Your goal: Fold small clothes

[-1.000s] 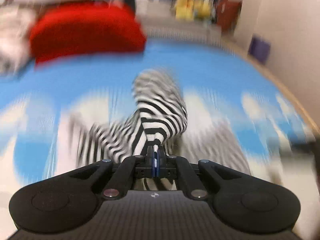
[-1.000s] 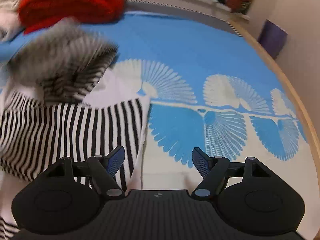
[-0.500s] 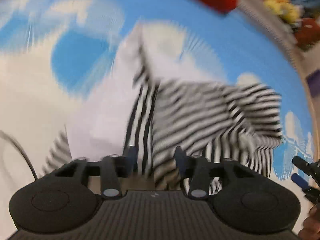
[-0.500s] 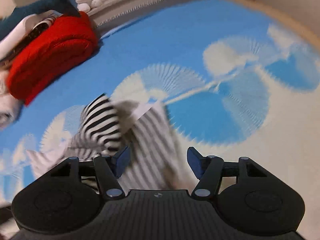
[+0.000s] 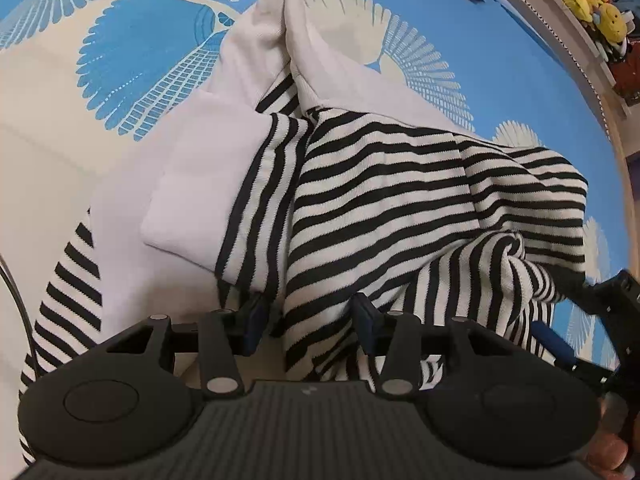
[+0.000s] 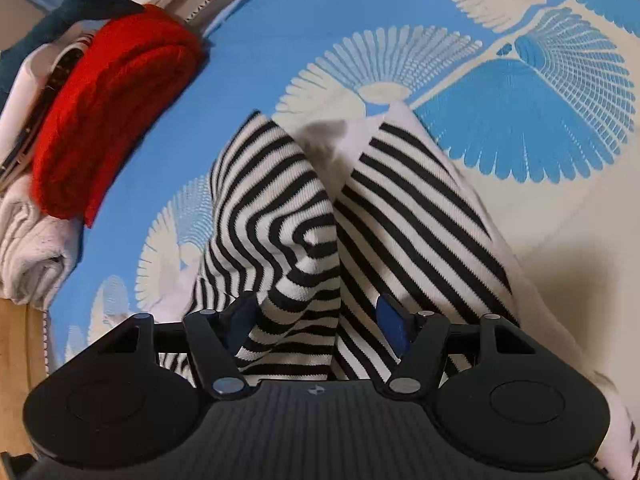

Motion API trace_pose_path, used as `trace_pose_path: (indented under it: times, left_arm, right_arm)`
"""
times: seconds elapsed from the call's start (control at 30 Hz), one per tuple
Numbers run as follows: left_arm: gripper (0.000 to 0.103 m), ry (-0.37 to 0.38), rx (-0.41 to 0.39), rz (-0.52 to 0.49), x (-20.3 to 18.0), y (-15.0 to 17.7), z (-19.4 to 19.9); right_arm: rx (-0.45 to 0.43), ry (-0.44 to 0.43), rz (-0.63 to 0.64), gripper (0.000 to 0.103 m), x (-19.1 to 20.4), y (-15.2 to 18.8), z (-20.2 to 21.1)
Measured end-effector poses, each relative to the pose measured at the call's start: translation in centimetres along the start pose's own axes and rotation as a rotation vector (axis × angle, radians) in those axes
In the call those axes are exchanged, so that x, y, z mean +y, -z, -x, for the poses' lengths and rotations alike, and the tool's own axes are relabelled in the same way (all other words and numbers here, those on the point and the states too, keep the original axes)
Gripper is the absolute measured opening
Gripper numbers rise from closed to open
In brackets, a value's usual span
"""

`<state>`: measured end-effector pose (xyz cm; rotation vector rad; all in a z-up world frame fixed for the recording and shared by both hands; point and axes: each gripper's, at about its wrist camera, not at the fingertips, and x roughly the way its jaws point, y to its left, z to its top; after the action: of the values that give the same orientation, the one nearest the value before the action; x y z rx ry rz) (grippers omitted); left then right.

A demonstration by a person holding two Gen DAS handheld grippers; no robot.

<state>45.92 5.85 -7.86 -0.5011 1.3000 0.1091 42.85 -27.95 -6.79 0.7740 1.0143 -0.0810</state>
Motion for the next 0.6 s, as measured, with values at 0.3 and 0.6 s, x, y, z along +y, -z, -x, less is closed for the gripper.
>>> trace_pose_path:
  times: [0.3, 0.6]
  left_arm:
    - [0.008, -0.030, -0.097, 0.010, -1.3, -0.3, 1.7]
    - [0.004, 0.067, -0.278, -0.071, -2.0, -1.5, 5.9]
  right_arm:
    - [-0.039, -0.022, 0.071, 0.009, -0.3, 0.2, 0.1]
    - [-0.102, -0.318, 0.217, 0.001, 0.9, -1.0, 5.8]
